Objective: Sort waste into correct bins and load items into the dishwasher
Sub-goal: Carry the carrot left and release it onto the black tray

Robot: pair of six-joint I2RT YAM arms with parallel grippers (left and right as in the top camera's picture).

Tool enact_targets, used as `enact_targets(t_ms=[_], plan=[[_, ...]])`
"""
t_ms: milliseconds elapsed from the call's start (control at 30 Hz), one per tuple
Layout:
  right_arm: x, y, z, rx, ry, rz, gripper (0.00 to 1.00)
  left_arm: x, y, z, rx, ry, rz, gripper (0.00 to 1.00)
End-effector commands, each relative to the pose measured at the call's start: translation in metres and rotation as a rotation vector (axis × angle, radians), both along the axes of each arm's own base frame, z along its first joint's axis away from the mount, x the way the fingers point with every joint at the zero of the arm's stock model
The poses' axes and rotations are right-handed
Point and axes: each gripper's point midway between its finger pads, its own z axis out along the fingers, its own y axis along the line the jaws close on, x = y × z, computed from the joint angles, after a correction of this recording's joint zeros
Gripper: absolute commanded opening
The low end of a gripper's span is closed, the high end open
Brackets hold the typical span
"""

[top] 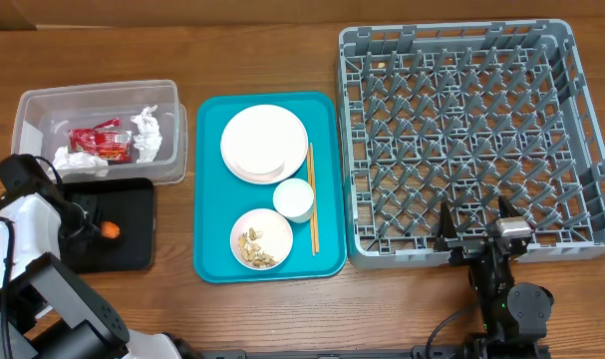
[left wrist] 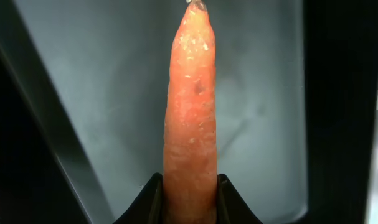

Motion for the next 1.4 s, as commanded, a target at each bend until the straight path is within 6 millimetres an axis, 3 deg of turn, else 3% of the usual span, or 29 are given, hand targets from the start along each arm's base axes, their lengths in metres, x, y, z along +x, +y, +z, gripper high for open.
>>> enact_targets(t_ms=[0,133,300,400,533,667,800,1167,1367], plan=[[0.000,-0.001,-0.002,0.004,-0.004,-0.004,1.00,0.002,0.007,0.001,0.024,-0.018,0.048,0.12],[0.000,-0.001,-0.002,0.004,-0.004,-0.004,1.00,0.008,0.011,0.003,0.040,-0.043,0.048,0.45],[0.000,-0.001,-0.002,0.004,-0.004,-0.005,1.00,0.012,0.014,0.004,0.048,-0.061,0.047,0.51],[0.000,-0.001,-0.002,0.004,-0.004,-0.005,1.00,0.021,0.008,0.007,0.014,-0.106,0.023,0.45],[0.000,-0.001,-0.002,0.004,-0.004,-0.005,1.00,0.036,0.005,0.019,0.002,-0.156,-0.095,0.20],[0.000,-0.001,-0.002,0.004,-0.004,-0.005,1.00,0.032,0.003,0.029,-0.004,-0.122,-0.130,0.13],[0.000,-0.001,-0.002,0.004,-0.004,-0.004,1.00,0.020,0.009,0.026,0.032,-0.055,-0.121,0.04],[0.000,-0.001,-0.002,0.004,-0.004,-0.004,1.00,-0.015,0.001,-0.009,0.046,0.078,-0.110,0.04],[0.000,-0.001,-0.002,0.004,-0.004,-0.004,1.00,-0.017,0.001,-0.031,0.079,0.048,-0.107,0.05]])
